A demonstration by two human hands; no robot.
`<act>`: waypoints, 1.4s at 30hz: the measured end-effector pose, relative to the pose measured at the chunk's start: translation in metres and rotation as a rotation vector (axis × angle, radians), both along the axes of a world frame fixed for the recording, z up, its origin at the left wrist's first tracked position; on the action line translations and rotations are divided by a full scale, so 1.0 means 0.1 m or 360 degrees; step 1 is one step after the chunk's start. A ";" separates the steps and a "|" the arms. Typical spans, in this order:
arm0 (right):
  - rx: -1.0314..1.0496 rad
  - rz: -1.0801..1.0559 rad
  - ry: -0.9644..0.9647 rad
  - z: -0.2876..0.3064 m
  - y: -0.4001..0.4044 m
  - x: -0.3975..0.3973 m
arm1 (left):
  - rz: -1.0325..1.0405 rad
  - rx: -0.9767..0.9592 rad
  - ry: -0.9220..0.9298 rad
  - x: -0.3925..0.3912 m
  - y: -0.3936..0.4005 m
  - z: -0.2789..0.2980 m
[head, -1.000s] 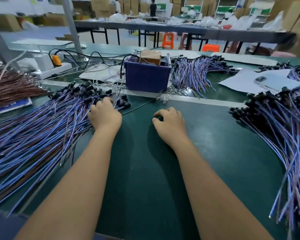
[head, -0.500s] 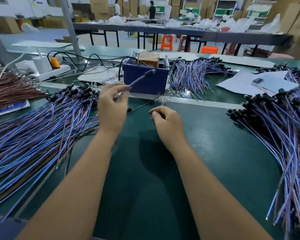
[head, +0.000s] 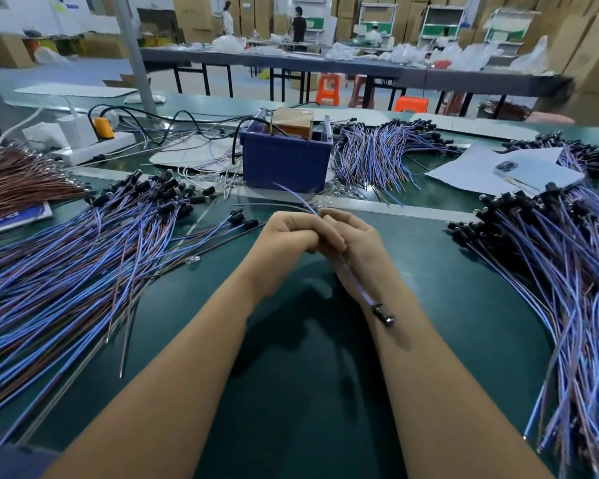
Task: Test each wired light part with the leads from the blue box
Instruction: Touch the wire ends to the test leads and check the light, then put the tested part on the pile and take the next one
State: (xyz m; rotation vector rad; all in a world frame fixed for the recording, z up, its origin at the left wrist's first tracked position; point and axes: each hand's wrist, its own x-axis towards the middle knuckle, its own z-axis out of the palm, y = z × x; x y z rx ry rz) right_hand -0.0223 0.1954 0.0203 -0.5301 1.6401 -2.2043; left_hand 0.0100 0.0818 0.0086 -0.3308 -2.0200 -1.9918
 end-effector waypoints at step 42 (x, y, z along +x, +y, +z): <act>0.0039 -0.0601 0.0000 -0.28 -0.11 -0.24 | 0.1142 -0.0047 -0.0218 -0.25 -0.52 -0.32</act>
